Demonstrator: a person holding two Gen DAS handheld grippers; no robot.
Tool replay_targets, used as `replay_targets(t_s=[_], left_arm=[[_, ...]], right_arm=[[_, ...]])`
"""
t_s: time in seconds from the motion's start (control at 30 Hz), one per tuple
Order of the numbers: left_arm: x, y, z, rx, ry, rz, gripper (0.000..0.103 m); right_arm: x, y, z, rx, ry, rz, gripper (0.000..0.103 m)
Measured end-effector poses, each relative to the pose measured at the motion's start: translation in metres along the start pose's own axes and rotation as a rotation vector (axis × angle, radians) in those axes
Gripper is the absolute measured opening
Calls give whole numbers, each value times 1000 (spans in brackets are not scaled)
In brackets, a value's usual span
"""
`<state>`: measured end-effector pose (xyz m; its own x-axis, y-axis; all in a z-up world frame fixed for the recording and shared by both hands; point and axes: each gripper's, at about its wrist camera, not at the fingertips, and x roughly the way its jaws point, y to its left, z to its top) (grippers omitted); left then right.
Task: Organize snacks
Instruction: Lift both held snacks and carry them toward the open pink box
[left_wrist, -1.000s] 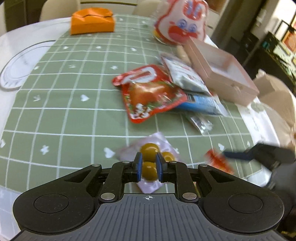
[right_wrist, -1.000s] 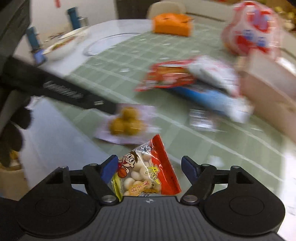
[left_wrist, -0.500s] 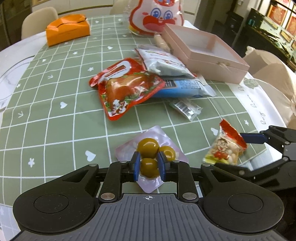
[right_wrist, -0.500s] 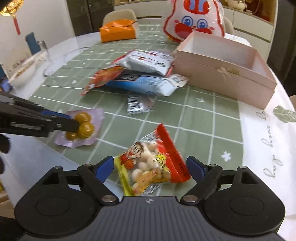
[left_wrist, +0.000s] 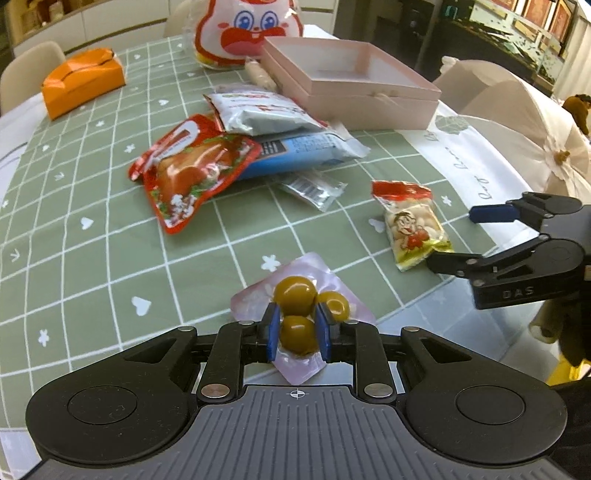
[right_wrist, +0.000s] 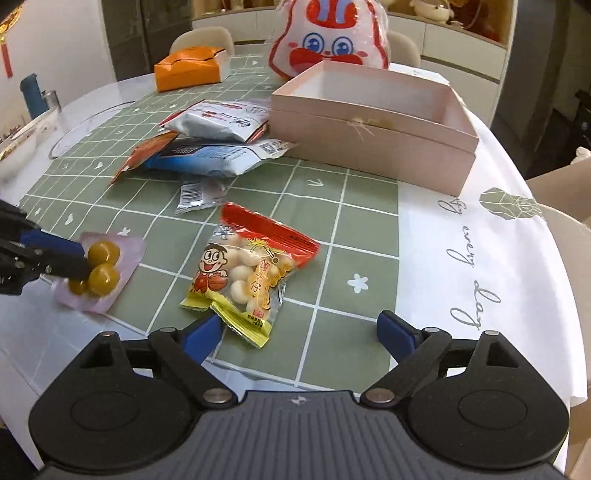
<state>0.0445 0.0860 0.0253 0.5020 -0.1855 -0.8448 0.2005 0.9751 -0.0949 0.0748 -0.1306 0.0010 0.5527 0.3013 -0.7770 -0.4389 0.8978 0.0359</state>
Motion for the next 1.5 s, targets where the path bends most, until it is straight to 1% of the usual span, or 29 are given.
replay_targets(t_s=[0.03,0.1,0.2,0.3,0.4,0.47,0.5,0.57,0.63,0.73,0.77,0.8,0.87,0.93,1.03,1.07,1.1,1.17,1.23,1.27,1.3,1.33,1.37,1.4,1.5], left_arm=[[0,-2,-1,4,5,-1,25],[0,-4,-2,17,4,4,26],[3,0,1,-7,14,-11,27],[4,3,0,-24,9,-36,27],[4,6,-3,-38,-10,-61,27],[0,8,-5,-34,-28,-59,27],[-5,8,-6,-33,-50,-59,27],[-15,9,-7,-28,-92,-84,27],[-16,4,-6,5,-78,-96,27],[-5,-11,-8,105,-29,-41,29],[0,-17,-10,138,-5,-20,34],[5,-21,-13,157,14,-14,41],[6,-27,-17,190,8,-10,47],[7,-25,-16,170,5,-18,47],[8,-13,-11,77,-4,-33,44],[9,-10,-9,51,-9,-37,43],[10,-9,-6,29,-13,-43,41],[12,-5,-4,-11,-21,-55,38],[12,-2,-6,-94,-43,-60,38],[12,0,-8,-132,-59,-60,38],[12,0,-9,-144,-68,-59,38],[12,-2,-8,-139,-67,-51,37],[11,-5,-8,-127,-63,-47,33],[11,-7,-8,-124,-60,-43,33],[10,-13,-10,-124,-79,-21,33]], right_arm=[[0,1,0,6,-1,-1,93],[2,2,-1,5,-7,2,98],[4,4,-4,12,-19,-1,103],[4,6,-5,27,-31,-16,103],[5,7,-5,33,-38,-25,103],[4,7,-7,26,-44,-21,103],[4,6,-8,20,-49,-17,103],[3,6,-10,12,-60,-10,103],[2,6,-12,10,-70,-11,103],[3,7,-12,16,-73,-18,103],[3,7,-12,16,-74,-18,103],[3,7,-12,15,-77,-18,103],[2,7,-13,15,-83,-19,103],[2,8,-13,15,-82,-20,103],[1,9,-7,40,-39,-19,102],[-1,8,-3,69,-25,5,101],[-4,7,1,109,-23,51,98],[-5,8,12,167,-21,116,98],[2,17,25,188,-8,99,97],[8,22,31,189,8,74,93],[16,26,35,179,30,49,86],[19,31,38,148,30,8,81],[20,36,41,106,31,-18,58],[19,39,42,69,34,-16,57],[5,37,42,33,10,6,55]])
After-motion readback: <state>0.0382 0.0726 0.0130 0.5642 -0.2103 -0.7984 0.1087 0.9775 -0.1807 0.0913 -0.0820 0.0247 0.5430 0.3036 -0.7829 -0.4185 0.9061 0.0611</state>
